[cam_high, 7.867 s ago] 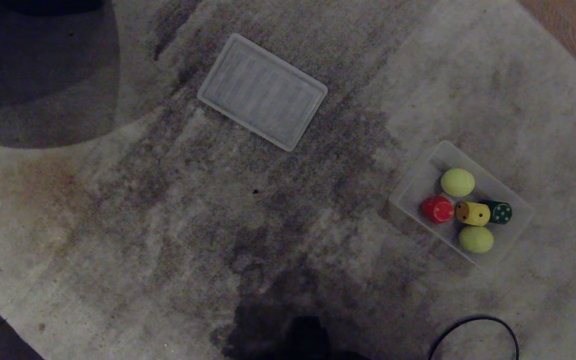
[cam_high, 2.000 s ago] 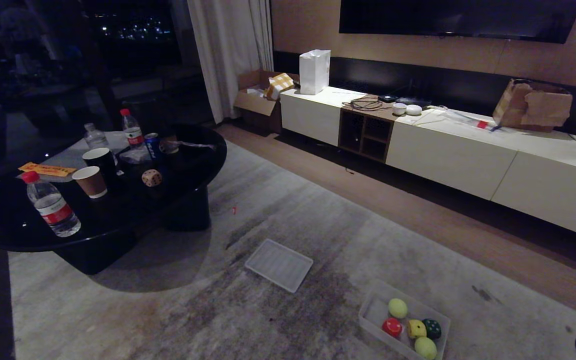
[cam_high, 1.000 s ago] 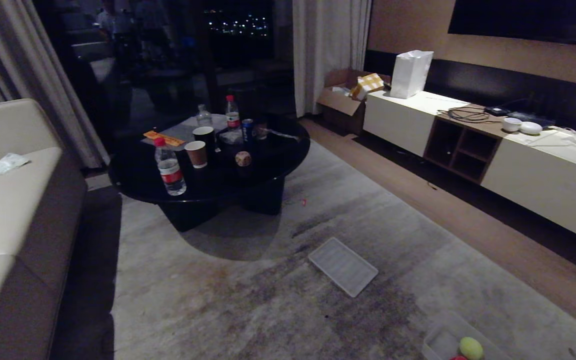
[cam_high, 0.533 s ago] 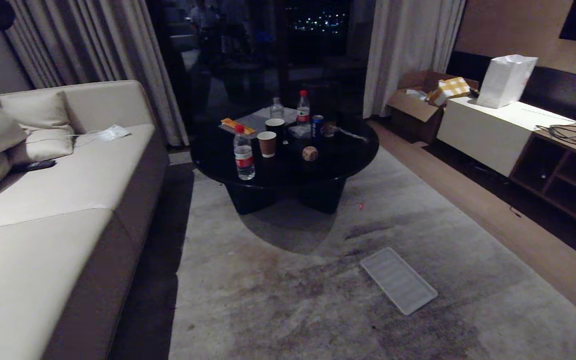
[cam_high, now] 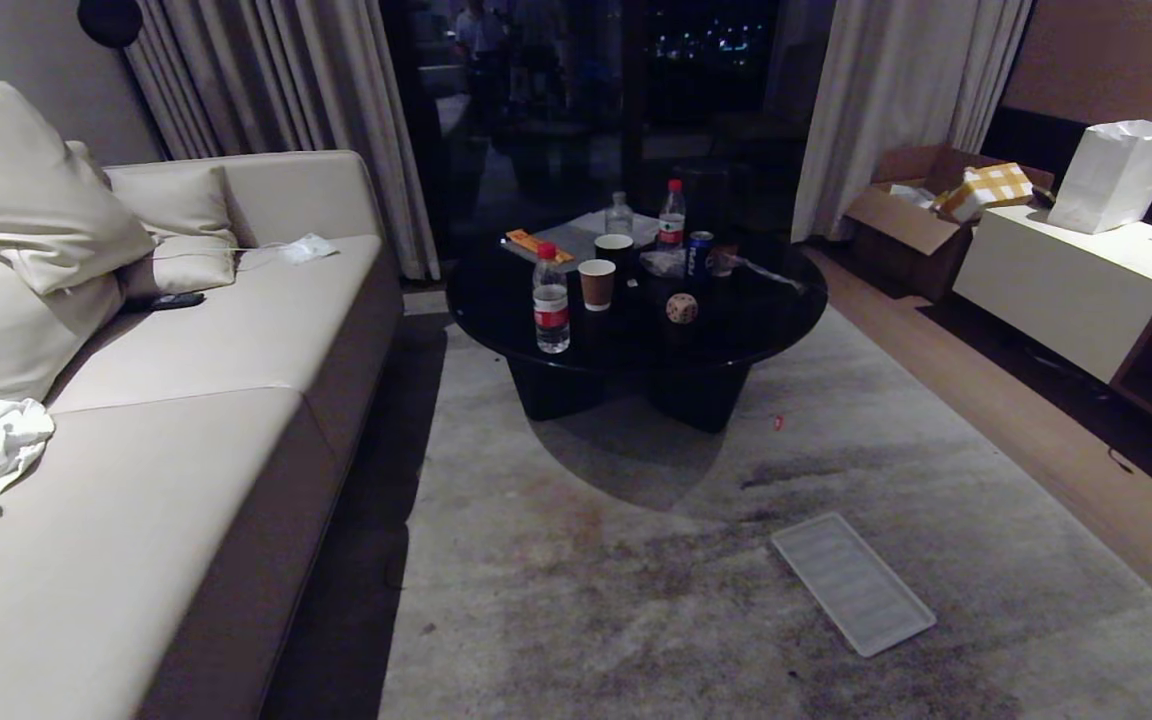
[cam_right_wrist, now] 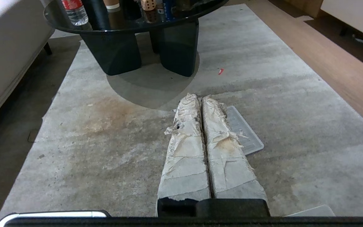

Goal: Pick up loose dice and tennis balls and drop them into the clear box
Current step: Pick up toys out of the box

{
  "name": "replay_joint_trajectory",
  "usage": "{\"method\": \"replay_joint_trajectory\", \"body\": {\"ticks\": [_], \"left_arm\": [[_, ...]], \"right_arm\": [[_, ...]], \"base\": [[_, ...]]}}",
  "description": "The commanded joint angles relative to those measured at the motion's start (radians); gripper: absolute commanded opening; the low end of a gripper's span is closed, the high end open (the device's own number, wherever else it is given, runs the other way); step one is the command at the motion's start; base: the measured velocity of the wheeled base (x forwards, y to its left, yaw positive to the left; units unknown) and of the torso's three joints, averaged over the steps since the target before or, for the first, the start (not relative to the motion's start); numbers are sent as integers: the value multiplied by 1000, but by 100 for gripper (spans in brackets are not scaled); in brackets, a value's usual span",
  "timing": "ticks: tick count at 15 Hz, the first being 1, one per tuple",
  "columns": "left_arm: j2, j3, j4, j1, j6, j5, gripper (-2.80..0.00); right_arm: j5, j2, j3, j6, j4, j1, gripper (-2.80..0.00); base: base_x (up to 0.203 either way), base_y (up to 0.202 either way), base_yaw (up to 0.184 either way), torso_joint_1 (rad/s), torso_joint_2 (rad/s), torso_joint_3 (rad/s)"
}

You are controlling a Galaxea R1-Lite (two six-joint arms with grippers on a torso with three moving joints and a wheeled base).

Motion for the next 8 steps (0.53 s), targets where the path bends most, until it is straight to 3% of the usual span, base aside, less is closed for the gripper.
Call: {"method": "replay_joint_trajectory", "body": {"ticks": [1, 3, 8], "left_arm": [[2, 2, -1, 0, -4, 2, -280], [2, 2, -1, 0, -6, 2, -280], [2, 2, -1, 0, -6, 2, -280]], "right_arm": [[0, 2, 3, 0, 0, 1, -280], [0, 2, 3, 0, 0, 0, -280], [-1, 2, 3, 0, 0, 0, -280]], "base": [[0, 0, 0, 0, 0, 0], [57, 0, 2, 3, 1, 1], [183, 0, -1, 1, 2, -1]]}}
